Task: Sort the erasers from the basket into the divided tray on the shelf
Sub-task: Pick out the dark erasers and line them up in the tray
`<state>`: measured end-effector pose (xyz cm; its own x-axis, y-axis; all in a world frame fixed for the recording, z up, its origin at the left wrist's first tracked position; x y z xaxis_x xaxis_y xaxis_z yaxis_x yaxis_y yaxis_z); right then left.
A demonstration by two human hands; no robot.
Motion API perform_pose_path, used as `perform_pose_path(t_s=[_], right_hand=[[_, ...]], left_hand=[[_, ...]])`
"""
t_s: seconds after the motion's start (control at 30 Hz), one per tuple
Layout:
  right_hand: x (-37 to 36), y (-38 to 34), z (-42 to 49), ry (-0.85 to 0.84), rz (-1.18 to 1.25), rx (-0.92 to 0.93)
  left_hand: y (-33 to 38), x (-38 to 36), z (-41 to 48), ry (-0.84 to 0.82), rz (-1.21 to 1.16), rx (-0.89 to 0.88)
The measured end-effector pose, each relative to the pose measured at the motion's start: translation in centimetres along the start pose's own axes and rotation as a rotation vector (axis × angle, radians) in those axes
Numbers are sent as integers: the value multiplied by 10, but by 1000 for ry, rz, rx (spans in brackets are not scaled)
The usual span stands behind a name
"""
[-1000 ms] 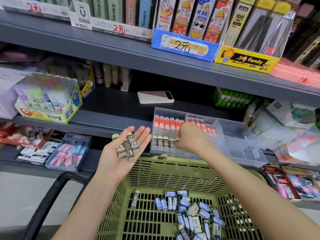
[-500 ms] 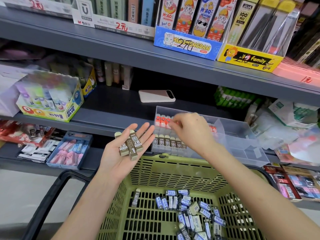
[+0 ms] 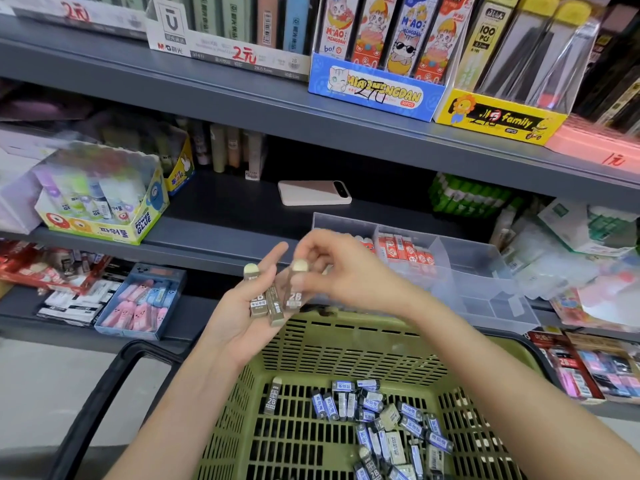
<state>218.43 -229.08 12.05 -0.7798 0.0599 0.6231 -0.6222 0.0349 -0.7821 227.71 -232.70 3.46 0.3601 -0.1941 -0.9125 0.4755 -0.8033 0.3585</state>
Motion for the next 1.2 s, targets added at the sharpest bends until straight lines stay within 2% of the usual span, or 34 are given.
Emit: perform_pose_path(t_s=[0.1, 0.2, 0.33, 0.5, 0.63, 0.73, 0.8, 0.87, 0.9, 0.97, 1.07, 1.2], right_hand=[[49, 18, -4, 209, 93, -81], [84, 45, -11, 282, -243, -210], [74, 60, -11, 193, -643, -220], [58, 76, -10, 75, -730, -248], [46, 80, -16, 27, -1115, -79], [40, 76, -19, 47, -1268, -45], [39, 58, -19, 237, -1171, -23], [37, 32, -22, 446, -804, 26], [30, 19, -23, 460, -586, 61], [2, -4, -21, 332, -380, 118], [-38, -17, -14, 109, -418, 83], [-44, -10, -9, 33, -314, 38]], left_hand=[[1, -2, 1, -8, -81, -11], [3, 6, 1, 106, -154, -42], [4, 8, 0, 191, -133, -57], [5, 10, 0, 199, -145, -51], [7, 6, -1, 157, -137, -61], [8, 4, -3, 144, -123, -66], [8, 5, -3, 167, -124, -75], [6, 5, -3, 168, -141, -71], [6, 4, -3, 152, -144, -72], [7, 2, -5, 104, -114, -76], [7, 0, -5, 42, 4, -62], [8, -2, -5, -12, 61, -81]])
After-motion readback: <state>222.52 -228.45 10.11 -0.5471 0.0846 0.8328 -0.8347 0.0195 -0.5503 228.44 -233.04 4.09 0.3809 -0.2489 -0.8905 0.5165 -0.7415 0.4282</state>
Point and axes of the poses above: each hand's wrist, its own z-axis towards the middle knuckle, its own x-axis out of the back of the hand, y = z × x, the point moved 6 cm from there along z, towards the middle knuckle
